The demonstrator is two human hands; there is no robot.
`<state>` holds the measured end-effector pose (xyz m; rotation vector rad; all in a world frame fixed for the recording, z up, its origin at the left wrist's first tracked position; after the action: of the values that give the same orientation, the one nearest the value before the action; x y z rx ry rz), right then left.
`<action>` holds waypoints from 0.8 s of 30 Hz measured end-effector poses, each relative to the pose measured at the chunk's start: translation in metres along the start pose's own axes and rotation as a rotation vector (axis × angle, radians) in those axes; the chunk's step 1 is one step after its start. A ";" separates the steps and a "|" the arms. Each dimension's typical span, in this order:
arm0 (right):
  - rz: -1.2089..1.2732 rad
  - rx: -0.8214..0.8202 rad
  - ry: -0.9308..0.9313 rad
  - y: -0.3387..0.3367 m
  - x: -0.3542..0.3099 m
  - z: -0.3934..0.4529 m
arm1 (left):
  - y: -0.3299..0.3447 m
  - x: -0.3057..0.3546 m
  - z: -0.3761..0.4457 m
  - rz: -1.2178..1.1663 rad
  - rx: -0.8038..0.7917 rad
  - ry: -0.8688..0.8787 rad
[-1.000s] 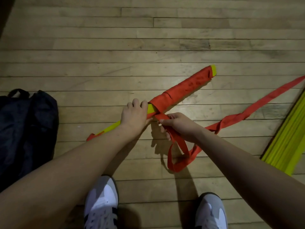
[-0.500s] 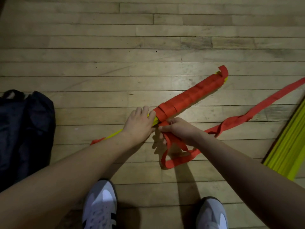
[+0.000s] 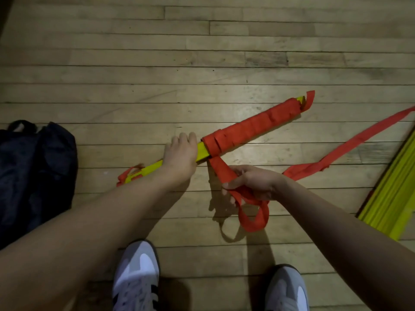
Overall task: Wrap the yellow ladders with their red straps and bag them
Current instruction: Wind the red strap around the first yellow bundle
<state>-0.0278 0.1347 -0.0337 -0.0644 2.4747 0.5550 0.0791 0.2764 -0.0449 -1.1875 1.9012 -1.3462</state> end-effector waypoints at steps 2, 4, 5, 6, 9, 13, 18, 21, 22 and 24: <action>-0.023 0.031 -0.045 -0.002 -0.005 0.003 | -0.009 -0.008 0.014 -0.001 -0.005 -0.047; -0.009 0.088 -0.076 -0.004 -0.011 0.008 | -0.012 -0.011 0.022 0.059 0.005 -0.016; 0.001 0.116 -0.081 -0.005 -0.014 0.011 | -0.010 -0.011 0.023 0.095 0.014 0.019; 0.006 0.140 -0.083 -0.006 -0.015 0.014 | -0.009 -0.009 0.020 0.126 0.025 0.053; -0.017 0.164 -0.074 -0.002 -0.015 0.023 | 0.007 0.000 0.000 0.220 0.078 0.142; -0.051 0.123 -0.011 0.006 -0.004 0.023 | 0.032 0.009 -0.026 0.272 -0.009 0.180; -0.133 0.017 0.072 0.004 0.007 0.006 | 0.027 0.006 -0.024 0.240 -0.007 0.164; -0.167 0.008 0.101 0.003 0.012 0.001 | 0.016 0.004 -0.014 0.166 -0.028 0.065; -0.150 0.008 0.110 0.003 0.012 0.001 | 0.011 0.003 -0.010 0.119 -0.036 0.023; -0.095 0.024 0.114 0.004 0.011 0.003 | 0.004 -0.001 -0.001 0.085 -0.017 -0.025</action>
<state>-0.0356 0.1400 -0.0404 -0.2082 2.5727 0.4934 0.0775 0.2782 -0.0485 -1.1136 1.9272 -1.2665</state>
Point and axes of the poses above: each hand's wrist, its own z-axis towards the middle knuckle, its own y-axis out of the palm, x = y × z, the point moved 3 cm from there along z, towards the middle knuckle, and after that the axes turned 1 degree about -z, right-handed, at the moved point
